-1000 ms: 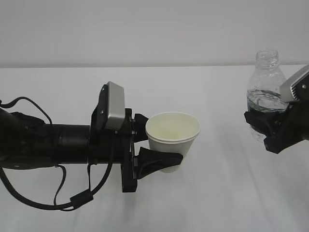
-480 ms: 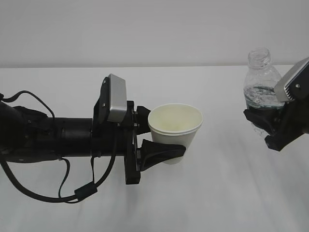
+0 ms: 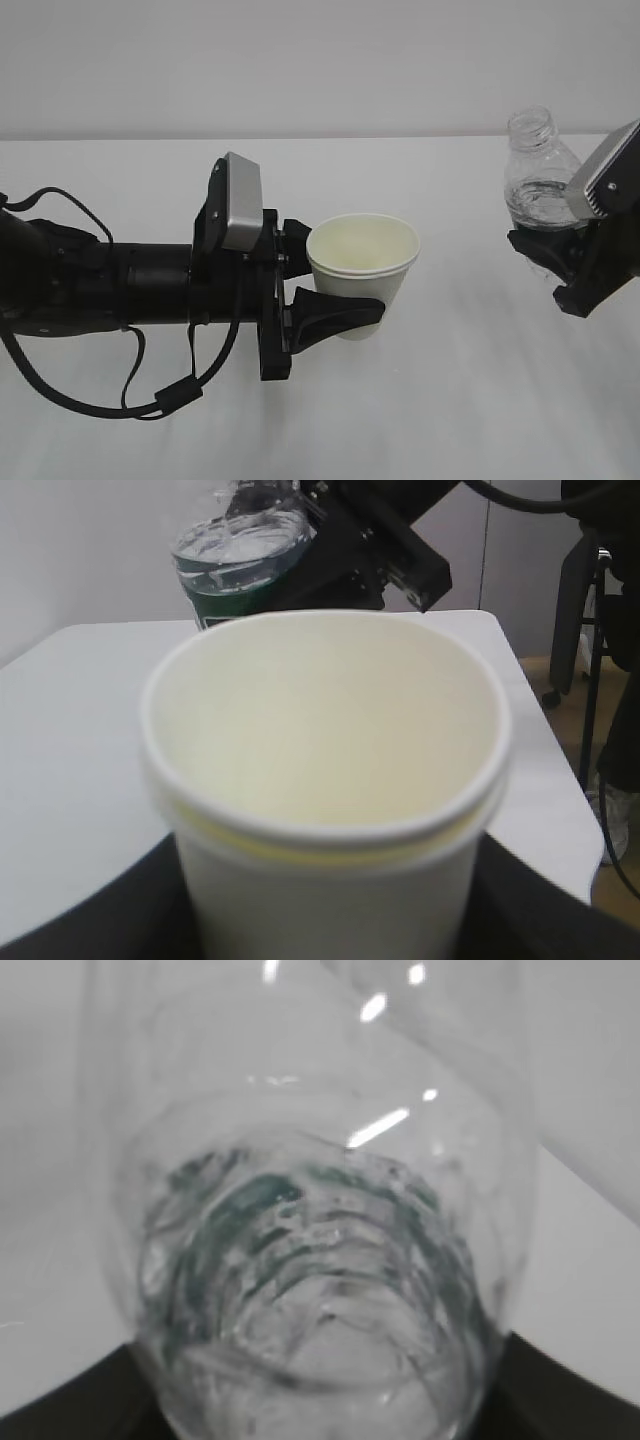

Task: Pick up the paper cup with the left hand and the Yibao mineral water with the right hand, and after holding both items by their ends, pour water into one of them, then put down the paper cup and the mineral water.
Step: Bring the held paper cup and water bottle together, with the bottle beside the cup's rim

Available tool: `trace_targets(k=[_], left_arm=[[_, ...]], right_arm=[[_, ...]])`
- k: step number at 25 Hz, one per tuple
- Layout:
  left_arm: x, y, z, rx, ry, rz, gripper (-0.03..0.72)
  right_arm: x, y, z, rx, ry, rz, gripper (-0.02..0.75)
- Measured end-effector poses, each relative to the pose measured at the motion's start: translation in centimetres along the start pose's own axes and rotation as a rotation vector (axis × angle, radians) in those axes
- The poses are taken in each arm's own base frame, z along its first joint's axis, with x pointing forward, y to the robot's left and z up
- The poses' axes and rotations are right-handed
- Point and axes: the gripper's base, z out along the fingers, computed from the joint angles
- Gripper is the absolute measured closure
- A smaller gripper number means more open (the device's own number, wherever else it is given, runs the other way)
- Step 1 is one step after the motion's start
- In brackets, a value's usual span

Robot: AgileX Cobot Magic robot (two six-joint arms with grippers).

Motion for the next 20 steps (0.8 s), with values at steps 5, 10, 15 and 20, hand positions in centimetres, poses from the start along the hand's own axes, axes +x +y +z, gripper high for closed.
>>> trace_targets(k=[5,10,15,20], left_arm=[[0.0,-0.2,0.2,0.008,0.0,-0.007,0.268],[-0.2,-1.4,1.1,0.053,-0.002,-0.001,0.268],[-0.4,-2.0,1.6,0.072,-0.004,-0.001,0.268],[-0.6,-1.6,1.7,0.051,-0.017,-0.005,0.269]], right_arm=[[-0.2,-0.1,-0.6,0.012,0.025,-0.054,0.303],[-0.5,-0.4,-0.8,0.015,0.029,-0.109,0.303],[-0.8,-0.9,-1.0,0.034,0.051,-0.142,0.303],[-1.4,-1.1,-1.8,0.053,0.054,-0.215,0.303]])
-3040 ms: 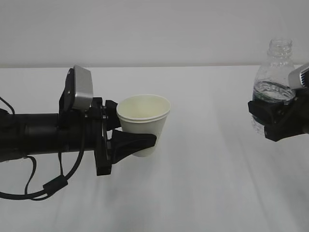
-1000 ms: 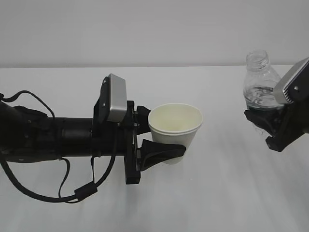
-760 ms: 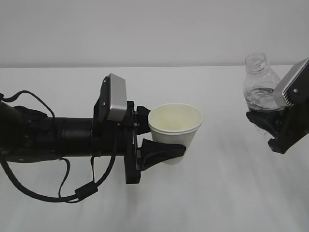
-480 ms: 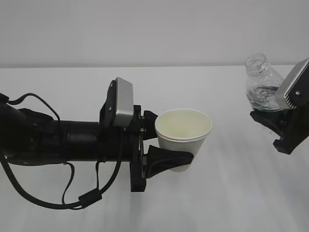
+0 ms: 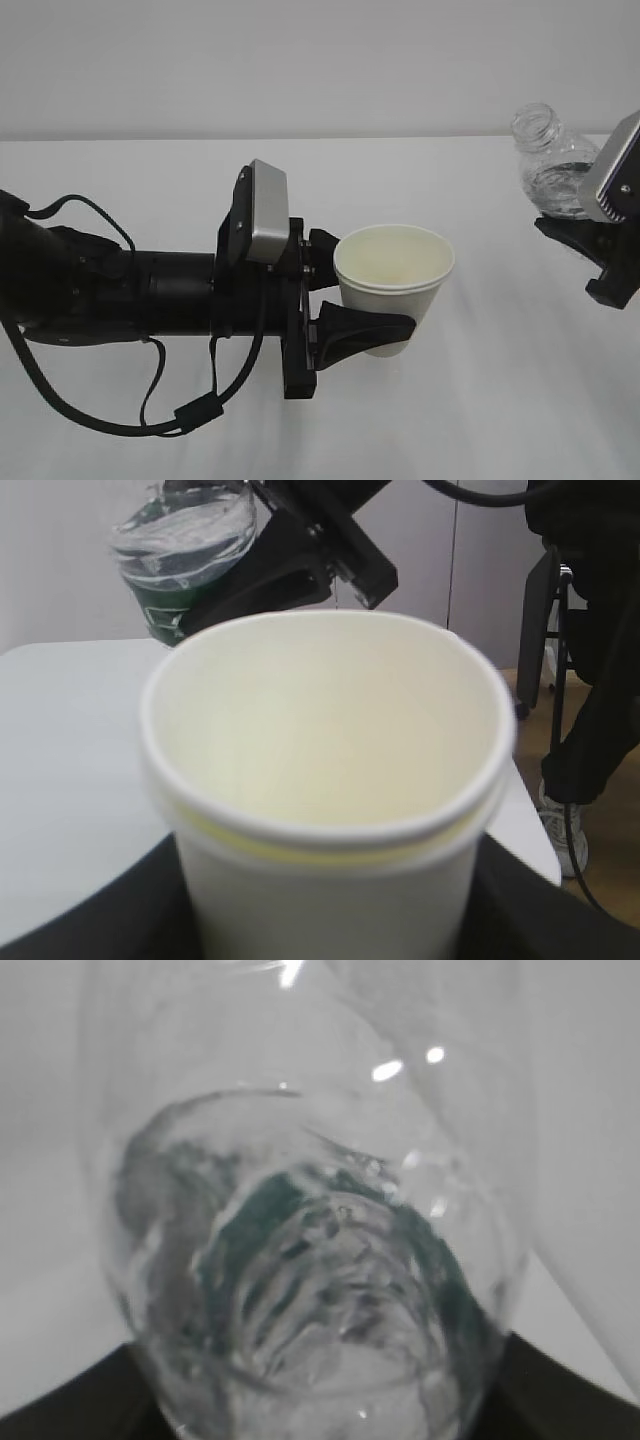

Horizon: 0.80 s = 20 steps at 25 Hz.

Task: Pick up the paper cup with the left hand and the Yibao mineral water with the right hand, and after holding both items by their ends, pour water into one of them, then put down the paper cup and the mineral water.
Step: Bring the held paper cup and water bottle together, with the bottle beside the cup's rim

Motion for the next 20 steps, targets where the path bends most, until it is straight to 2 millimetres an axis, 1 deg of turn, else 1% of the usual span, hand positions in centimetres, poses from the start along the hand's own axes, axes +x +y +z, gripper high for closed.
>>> trace_targets(k=[8,20], left_arm=[[-0.1,0.1,0.0,-0.006,-0.004,-0.001,0.269],[-0.2,0.2,0.1,-0.007,-0.009,0.006,0.269]], right_arm=[[-1.0,-0.7,-1.9,0.062,-0.007,-0.077,0.303],[-1.0,-0.6,-2.1,0.044,-0.004,-0.141,0.303]])
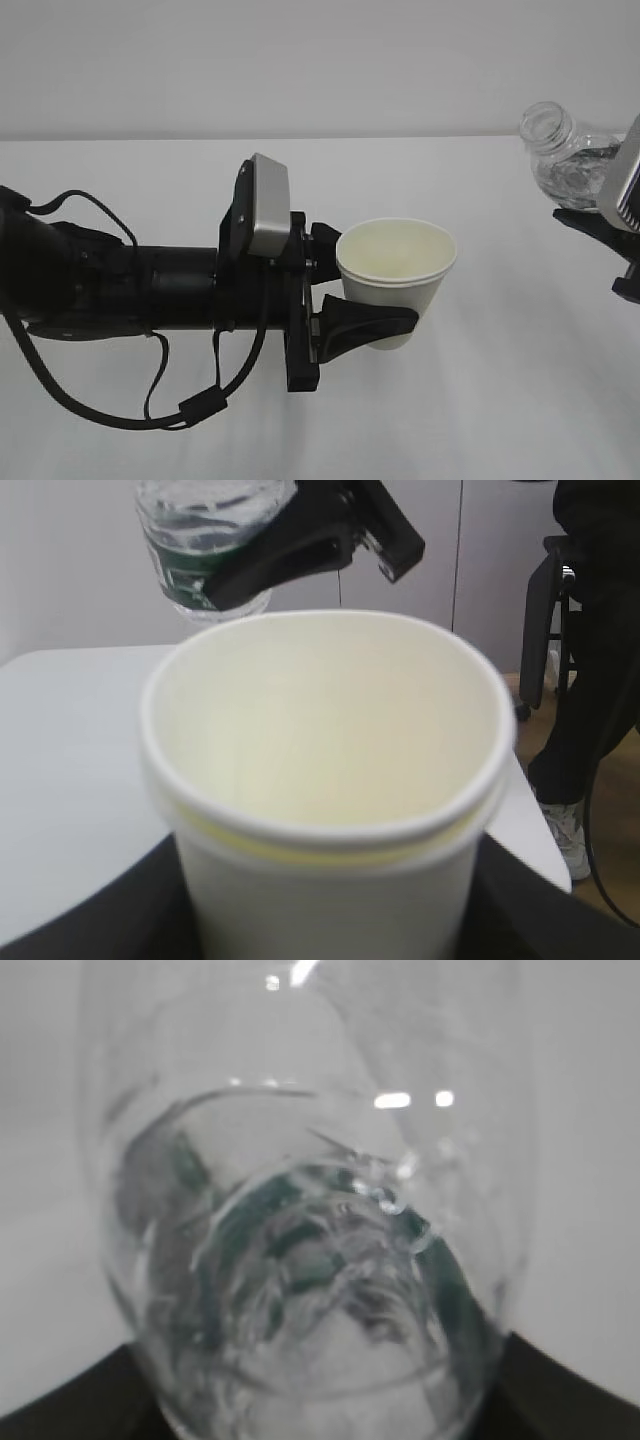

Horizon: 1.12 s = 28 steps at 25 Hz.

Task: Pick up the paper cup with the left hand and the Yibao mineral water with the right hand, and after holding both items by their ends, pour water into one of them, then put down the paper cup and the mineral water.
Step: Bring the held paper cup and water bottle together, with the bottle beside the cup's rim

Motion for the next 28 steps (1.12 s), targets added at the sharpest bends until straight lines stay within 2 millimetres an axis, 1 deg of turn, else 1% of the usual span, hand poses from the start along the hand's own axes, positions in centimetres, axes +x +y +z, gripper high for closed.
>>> trace_targets(k=[4,8,17,23,28], left_arm=[[-0.5,0.4,0.3,-0.002,-0.015,0.006,0.269],[-0.6,0.4,0.4,0.006,-0.017,0.001,0.269],[-1.1,-1.4,2.0,0.082,-0.021,0.02,0.269],[-1.7,-1.0,2.3,0.085,-0.036,0.044,0.269],[-1.5,-0.9,2.4,0.083,-0.028,0.04,0.269]], right_arm=[[0.0,0.1,0.0,-0.009,0.002,-0.027,0.303],[0.0,0.1,0.0,-0.011,0.002,-0.035,0.303],[0.1,0.2,0.0,-0.022,0.01,-0.075,0.303],[0.3,0.2,0.0,-0.024,0.028,-0.095,0.303],[0.3,0.2,0.0,-0.025,0.03,-0.1,0.303]])
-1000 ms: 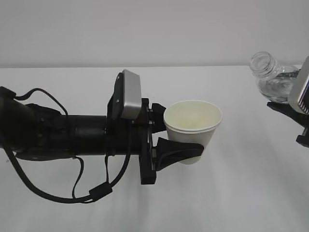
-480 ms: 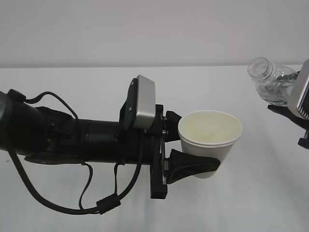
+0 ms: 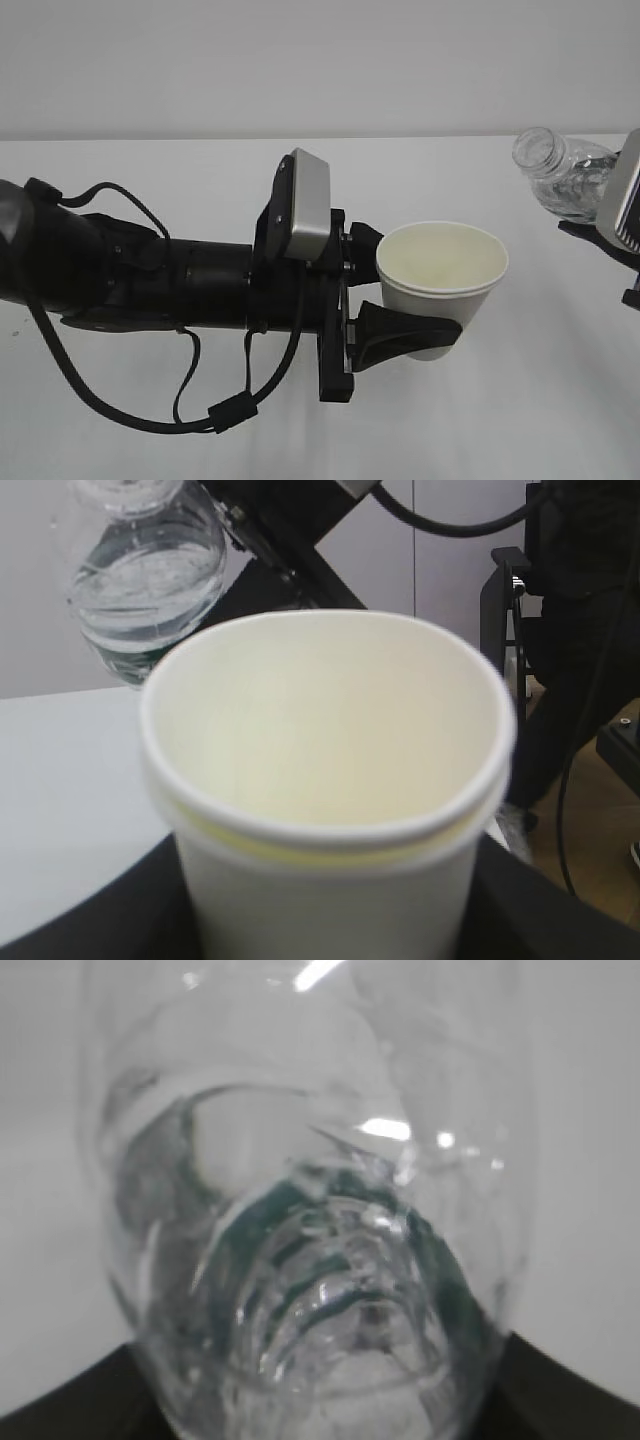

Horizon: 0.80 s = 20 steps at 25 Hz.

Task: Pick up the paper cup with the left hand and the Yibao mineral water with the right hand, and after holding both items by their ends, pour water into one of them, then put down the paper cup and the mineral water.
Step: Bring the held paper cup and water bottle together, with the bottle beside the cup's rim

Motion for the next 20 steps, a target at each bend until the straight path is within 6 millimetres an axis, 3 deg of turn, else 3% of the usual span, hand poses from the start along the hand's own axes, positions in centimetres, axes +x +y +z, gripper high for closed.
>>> trace_targets(k=[20], left_arm=[[0.51,0.14,0.02,-0.016,0.041,-0.004,0.269]], right_arm=[[0.19,0.14,0.0,-0.017,0.021,-0.095,0.303]])
